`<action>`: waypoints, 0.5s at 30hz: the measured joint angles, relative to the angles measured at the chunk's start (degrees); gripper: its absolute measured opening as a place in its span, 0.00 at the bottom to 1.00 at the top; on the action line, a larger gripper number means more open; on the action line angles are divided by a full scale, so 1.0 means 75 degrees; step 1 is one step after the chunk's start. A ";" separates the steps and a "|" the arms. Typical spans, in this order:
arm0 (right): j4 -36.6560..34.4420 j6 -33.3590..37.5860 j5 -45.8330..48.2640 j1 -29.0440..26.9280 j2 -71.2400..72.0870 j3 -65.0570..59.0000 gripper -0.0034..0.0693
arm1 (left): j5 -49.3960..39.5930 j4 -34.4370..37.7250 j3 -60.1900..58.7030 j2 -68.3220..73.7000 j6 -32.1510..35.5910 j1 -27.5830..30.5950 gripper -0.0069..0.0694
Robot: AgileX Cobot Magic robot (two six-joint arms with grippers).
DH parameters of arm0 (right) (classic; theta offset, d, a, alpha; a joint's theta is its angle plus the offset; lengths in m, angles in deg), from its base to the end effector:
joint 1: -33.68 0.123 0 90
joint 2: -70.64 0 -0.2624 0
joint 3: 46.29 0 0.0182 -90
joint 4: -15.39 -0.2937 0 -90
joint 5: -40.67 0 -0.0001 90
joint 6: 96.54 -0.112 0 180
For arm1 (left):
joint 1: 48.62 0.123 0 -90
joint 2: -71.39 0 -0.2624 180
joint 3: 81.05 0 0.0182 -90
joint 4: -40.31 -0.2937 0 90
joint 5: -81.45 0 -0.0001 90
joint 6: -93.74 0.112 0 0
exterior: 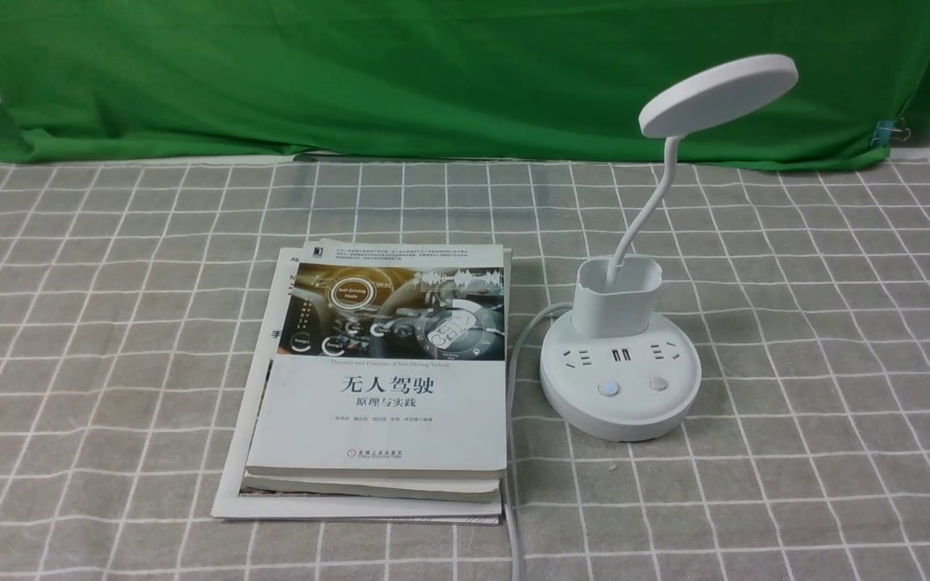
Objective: Turn on the desk lamp on the grey coffee tablecloth with your hand.
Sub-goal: 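Press the button on the base of the white desk lamp with the right gripper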
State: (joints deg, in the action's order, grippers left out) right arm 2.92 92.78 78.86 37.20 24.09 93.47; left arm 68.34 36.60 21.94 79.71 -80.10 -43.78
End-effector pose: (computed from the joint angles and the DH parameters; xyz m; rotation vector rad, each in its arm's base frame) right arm 0.2021 0.0274 0.2855 -0.1331 2.1655 0.1859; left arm 0.1417 0.0137 0.1865 0.0632 1.7206 0.2015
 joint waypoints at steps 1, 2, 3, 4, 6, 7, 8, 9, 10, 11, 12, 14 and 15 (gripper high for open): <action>-0.0009 0.0144 0.0248 0.0000 -0.0544 0.0250 0.10 | 0.0000 0.0000 0.0000 0.0000 0.0000 0.0000 0.12; -0.0042 0.0272 0.0475 0.0032 -0.1045 0.0507 0.09 | 0.0000 0.0000 0.0000 0.0000 0.0000 0.0000 0.12; -0.0042 0.0289 0.0509 0.0040 -0.1045 0.0552 0.09 | 0.0000 0.0000 0.0000 0.0000 0.0000 0.0000 0.12; -0.0078 0.0388 0.0631 0.0200 -0.1876 0.0850 0.09 | 0.0000 0.0000 0.0000 0.0000 0.0000 0.0000 0.12; -0.0121 0.0418 0.0574 0.0481 -0.2649 0.1105 0.09 | 0.0000 0.0000 0.0000 0.0000 0.0000 0.0000 0.12; -0.0139 0.0446 0.0456 0.0768 -0.3083 0.1277 0.09 | 0.0000 0.0000 0.0000 0.0000 0.0000 0.0000 0.12; -0.0139 0.0448 0.0455 0.0821 -0.3167 0.1277 0.09 | 0.0000 0.0000 0.0000 0.0000 0.0000 0.0000 0.12; -0.0147 0.0464 0.0341 0.1219 -0.3770 0.1518 0.09 | 0.0000 0.0000 0.0000 0.0000 0.0000 0.0000 0.12; -0.0147 0.0470 0.0278 0.1620 -0.4373 0.1849 0.09 | 0.0000 0.0000 0.0000 0.0000 0.0000 0.0000 0.12; -0.0147 0.0470 0.0275 0.1676 -0.4542 0.1897 0.09 | 0.0000 0.0000 0.0000 0.0000 0.0000 0.0000 0.12; -0.0125 0.0470 0.0267 0.1985 -0.4954 0.2187 0.09 | 0.0000 0.0000 0.0000 0.0000 0.0000 0.0000 0.12; -0.0051 0.0484 0.0275 0.2370 -0.5745 0.2688 0.09 | 0.0000 0.0000 0.0000 0.0000 0.0000 0.0000 0.12; -0.0015 0.0487 0.0275 0.2484 -0.6119 0.2936 0.09 | 0.0000 0.0000 0.0000 0.0000 0.0000 0.0000 0.12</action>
State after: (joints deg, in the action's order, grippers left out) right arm 2.81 96.44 80.92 55.82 -21.80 115.50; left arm 68.34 36.60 21.94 79.71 -80.10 -43.78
